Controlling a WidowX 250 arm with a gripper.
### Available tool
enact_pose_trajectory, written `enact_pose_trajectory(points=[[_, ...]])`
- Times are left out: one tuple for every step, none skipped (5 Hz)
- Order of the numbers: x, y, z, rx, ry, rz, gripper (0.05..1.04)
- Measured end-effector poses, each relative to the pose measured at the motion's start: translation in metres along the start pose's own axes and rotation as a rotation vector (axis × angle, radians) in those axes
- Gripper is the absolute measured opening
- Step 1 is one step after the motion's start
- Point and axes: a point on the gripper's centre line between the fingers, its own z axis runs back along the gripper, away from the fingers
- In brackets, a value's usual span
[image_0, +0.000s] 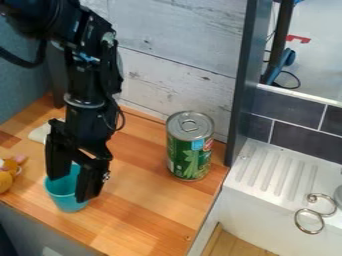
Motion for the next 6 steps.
enact_pose_trajectory(points=[[0.000,0.003,-0.008,0.003,0.010,0.007,1.001],[0.003,0.011,-0.013,0.023,-0.013,0.004,1.001],[0.009,0.016,-0.020,0.023,-0.055,0.004,1.001],[0.014,0.015,-0.025,0.009,-0.087,-0.011,1.001],[0.017,0.013,-0.033,-0.005,-0.090,-0.025,1.001],[0.021,0.013,-0.039,-0.009,-0.087,-0.032,0.943]])
